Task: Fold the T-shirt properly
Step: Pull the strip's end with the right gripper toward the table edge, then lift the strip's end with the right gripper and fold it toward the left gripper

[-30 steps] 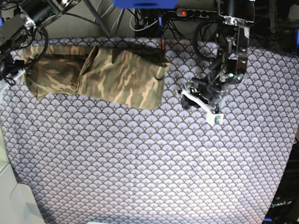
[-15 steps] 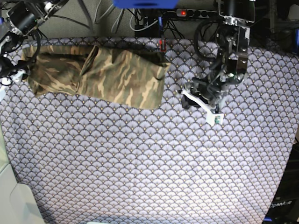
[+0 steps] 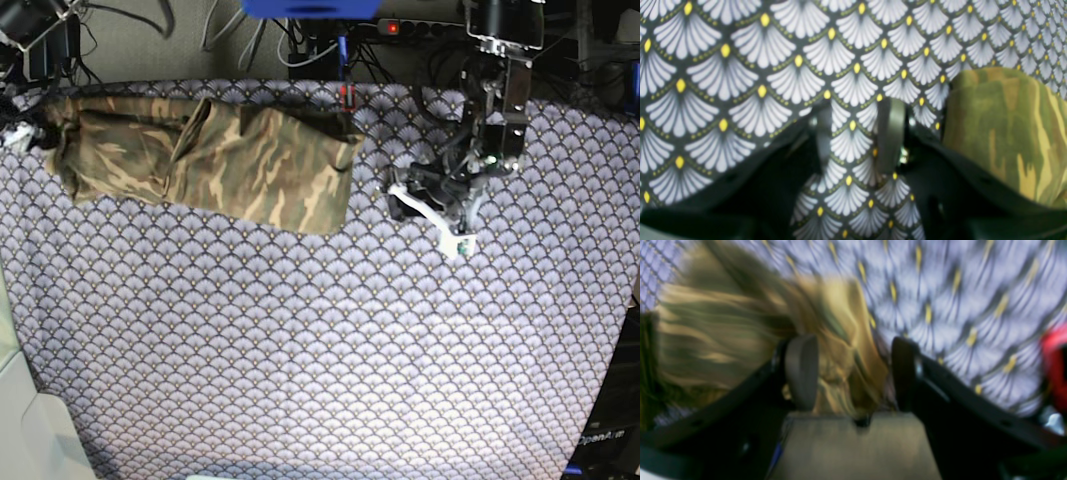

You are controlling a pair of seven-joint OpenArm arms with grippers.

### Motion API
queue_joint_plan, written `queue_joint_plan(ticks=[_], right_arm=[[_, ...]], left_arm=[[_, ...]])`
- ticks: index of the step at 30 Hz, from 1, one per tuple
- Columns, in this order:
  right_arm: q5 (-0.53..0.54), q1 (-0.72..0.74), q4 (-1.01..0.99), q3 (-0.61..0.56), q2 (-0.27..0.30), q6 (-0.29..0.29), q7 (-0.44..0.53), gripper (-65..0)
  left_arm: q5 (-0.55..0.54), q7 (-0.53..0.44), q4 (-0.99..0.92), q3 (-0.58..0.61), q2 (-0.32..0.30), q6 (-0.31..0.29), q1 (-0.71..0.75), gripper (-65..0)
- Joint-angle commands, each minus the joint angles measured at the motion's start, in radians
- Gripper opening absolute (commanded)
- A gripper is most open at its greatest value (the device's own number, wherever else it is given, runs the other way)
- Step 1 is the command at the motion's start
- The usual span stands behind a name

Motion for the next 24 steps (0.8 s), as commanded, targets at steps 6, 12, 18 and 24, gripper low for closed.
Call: queue_joint_plan(ticks=[6,12,18,24], right_arm=[[0.034,0.011,0.023,0.006,0.041,-0.001,0.025,-24.8],[0.034,0.006,0.023,0.003,0.044,-0.001,0.025,-24.7],[0.034,-0.020,-0.012,-0.087,0.029,-0.001,0.035,-24.6],[0.034,-0.017,-0.101,-0.119,0.034,-0.001,0.071,-24.6]], left_arm=[[-0.014,-0.018,0.025,-0.001,-0.003,-0.006,-0.014,-42.5],[-0.010,-0.018,0.017,-0.001,-0.003,-0.006,-0.014,-42.5],[-0.010,-0.018,0.025,-0.001,-0.003,-0.006,-0.014,-42.5],[-0.007,-0.018,0.025,-0.001,-0.003,-0.006,-0.011,-42.5]])
